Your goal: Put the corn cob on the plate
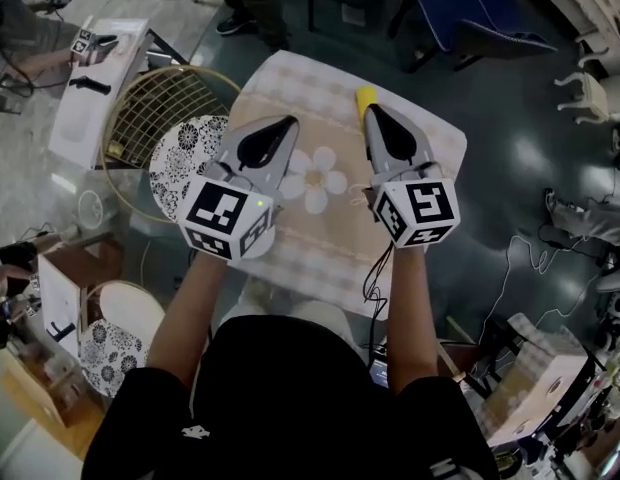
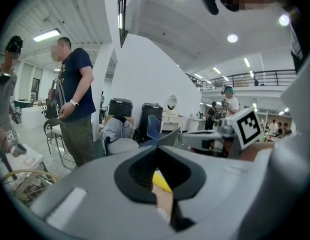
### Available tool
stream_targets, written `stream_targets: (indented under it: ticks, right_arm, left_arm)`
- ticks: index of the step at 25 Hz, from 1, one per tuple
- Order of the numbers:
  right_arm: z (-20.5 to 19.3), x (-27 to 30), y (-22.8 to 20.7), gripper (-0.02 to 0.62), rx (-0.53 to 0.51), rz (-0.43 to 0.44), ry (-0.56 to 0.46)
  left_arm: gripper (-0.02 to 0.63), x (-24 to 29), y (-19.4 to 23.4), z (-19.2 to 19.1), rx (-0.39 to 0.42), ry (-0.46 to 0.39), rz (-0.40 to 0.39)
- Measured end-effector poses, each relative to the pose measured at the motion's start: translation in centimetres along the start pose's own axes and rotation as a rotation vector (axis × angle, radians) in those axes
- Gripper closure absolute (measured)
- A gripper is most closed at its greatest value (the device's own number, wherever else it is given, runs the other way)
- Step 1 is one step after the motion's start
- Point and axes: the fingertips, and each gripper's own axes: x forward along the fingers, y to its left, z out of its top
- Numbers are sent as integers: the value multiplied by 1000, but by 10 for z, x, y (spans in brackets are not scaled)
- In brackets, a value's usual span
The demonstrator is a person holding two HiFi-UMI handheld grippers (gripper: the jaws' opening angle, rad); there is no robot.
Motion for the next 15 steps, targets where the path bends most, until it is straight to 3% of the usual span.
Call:
stream_targets:
  ticks: [15]
  right_arm:
    - [-78,38,-41,595,46,-11,113]
  left_arm:
    - [601,16,24,-48,-52,78,54]
